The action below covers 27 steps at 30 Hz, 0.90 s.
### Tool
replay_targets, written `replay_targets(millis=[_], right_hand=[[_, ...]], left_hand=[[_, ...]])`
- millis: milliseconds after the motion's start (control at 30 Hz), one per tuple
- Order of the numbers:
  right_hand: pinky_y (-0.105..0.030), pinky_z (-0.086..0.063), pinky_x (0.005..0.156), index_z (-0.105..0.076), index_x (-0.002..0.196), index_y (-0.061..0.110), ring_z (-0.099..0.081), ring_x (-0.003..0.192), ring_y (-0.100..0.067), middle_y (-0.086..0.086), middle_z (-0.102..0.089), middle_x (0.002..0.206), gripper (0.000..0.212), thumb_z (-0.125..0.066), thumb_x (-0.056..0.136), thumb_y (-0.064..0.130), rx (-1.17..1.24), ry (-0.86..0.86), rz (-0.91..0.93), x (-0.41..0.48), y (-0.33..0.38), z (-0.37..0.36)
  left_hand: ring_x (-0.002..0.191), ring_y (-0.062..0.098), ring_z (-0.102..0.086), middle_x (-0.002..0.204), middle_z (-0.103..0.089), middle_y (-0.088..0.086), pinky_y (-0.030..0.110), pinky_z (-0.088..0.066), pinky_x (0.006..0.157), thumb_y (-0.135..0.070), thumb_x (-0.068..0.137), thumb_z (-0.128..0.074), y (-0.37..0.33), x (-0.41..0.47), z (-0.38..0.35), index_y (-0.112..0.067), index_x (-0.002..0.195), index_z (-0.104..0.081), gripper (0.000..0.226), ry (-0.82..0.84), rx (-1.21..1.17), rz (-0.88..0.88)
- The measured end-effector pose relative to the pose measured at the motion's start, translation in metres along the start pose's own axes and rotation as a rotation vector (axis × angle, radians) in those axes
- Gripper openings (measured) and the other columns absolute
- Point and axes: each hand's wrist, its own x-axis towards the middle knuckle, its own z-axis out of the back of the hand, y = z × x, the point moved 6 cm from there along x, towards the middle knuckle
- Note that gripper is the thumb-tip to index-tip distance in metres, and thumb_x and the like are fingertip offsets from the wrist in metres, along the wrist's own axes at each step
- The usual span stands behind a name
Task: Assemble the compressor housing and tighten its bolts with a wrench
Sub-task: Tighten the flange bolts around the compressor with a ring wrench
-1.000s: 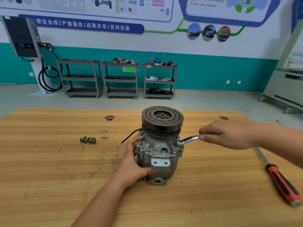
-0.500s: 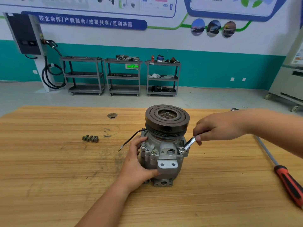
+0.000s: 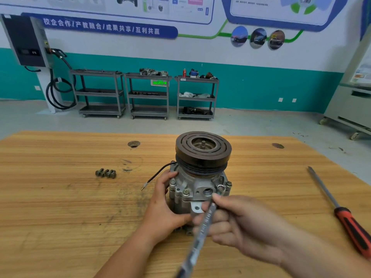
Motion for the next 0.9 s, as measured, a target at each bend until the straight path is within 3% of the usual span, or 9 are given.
replay_targets(millis=[167,267,333,367,467,567,633,733,900], right_hand=[[-0.029,-0.05,0.032,-0.072,0.063,-0.006,-0.068,0.052,-0.031,-0.026,-0.068,0.069,0.028,-0.053,0.069,0.014,0.478,-0.075,0.267,0.009,-0.005,-0.019],[-0.034,-0.052,0.037,-0.074,0.076,-0.008,-0.069,0.057,-0.033,-0.025,-0.069,0.073,0.016,-0.076,0.063,0.002,0.548,-0.038,0.343,0.0,-0.011,-0.022],[-0.04,-0.054,0.045,-0.073,0.088,-0.006,-0.068,0.058,-0.033,-0.022,-0.068,0.073,0.065,-0.094,0.026,0.001,0.521,0.007,0.341,-0.006,-0.02,-0.013],[-0.04,-0.054,0.047,-0.073,0.092,-0.004,-0.067,0.057,-0.031,-0.018,-0.067,0.07,0.079,-0.095,0.017,0.005,0.489,0.001,0.338,-0.009,-0.025,-0.007],[-0.028,-0.043,0.037,-0.073,0.08,-0.001,-0.05,0.04,-0.018,-0.01,-0.05,0.054,0.066,-0.096,0.021,0.016,0.342,-0.1,0.335,-0.019,-0.022,0.015],[-0.016,-0.027,0.038,-0.059,0.081,0.005,-0.031,0.041,-0.005,0.002,-0.039,0.051,0.014,-0.063,0.078,0.018,-0.094,-0.359,0.369,-0.026,0.003,0.059],[-0.015,-0.029,0.046,-0.063,0.085,0.011,-0.033,0.049,-0.006,0.005,-0.04,0.055,0.022,-0.044,0.096,0.014,-0.641,-0.439,0.406,-0.031,0.031,0.08],[-0.018,-0.032,0.055,-0.066,0.089,0.031,-0.04,0.058,-0.006,0.006,-0.046,0.064,0.023,-0.044,0.096,0.03,-1.32,-0.35,0.411,-0.031,0.063,0.079],[-0.015,-0.032,0.054,-0.057,0.085,0.045,-0.044,0.054,0.003,0.017,-0.054,0.063,0.02,-0.04,0.093,0.049,-1.842,-0.222,0.182,-0.013,0.104,0.06]], left_hand=[[0.113,-0.013,-0.049,0.132,-0.046,-0.009,0.003,-0.039,0.088,-0.052,0.043,-0.081,-0.003,0.0,-0.001,-0.047,0.121,-0.037,0.089,-0.026,-0.042,0.01],[0.113,-0.008,-0.052,0.132,-0.049,-0.01,0.011,-0.043,0.093,-0.041,0.041,-0.091,-0.001,0.0,-0.001,-0.064,0.114,-0.036,0.093,-0.012,-0.043,0.018],[0.115,0.001,-0.055,0.132,-0.051,-0.008,0.023,-0.046,0.098,-0.036,0.039,-0.09,0.003,0.0,-0.001,-0.066,0.112,-0.037,0.095,-0.006,-0.047,0.03],[0.115,0.0,-0.055,0.132,-0.051,-0.01,0.02,-0.046,0.096,-0.037,0.038,-0.088,0.003,0.0,0.0,-0.066,0.113,-0.037,0.095,-0.009,-0.045,0.026],[0.115,-0.007,-0.051,0.131,-0.048,-0.02,0.006,-0.042,0.088,-0.035,0.044,-0.091,0.004,0.0,-0.001,-0.068,0.114,-0.034,0.096,0.017,-0.027,0.026],[0.115,-0.01,-0.05,0.13,-0.047,-0.022,0.002,-0.04,0.085,-0.02,0.052,-0.094,0.007,-0.002,-0.001,-0.069,0.114,-0.033,0.1,0.038,-0.034,0.044],[0.114,-0.012,-0.049,0.13,-0.046,-0.023,0.0,-0.039,0.084,-0.025,0.052,-0.094,0.006,-0.002,-0.001,-0.07,0.114,-0.032,0.099,0.038,-0.033,0.049],[0.112,-0.016,-0.047,0.129,-0.045,-0.025,-0.002,-0.038,0.081,-0.024,0.053,-0.093,0.006,-0.002,-0.001,-0.071,0.114,-0.031,0.1,0.037,-0.026,0.05],[0.113,-0.015,-0.047,0.132,-0.043,-0.022,-0.002,-0.038,0.082,-0.021,0.055,-0.093,0.006,-0.002,-0.001,-0.072,0.114,-0.029,0.101,0.037,-0.012,0.047]])
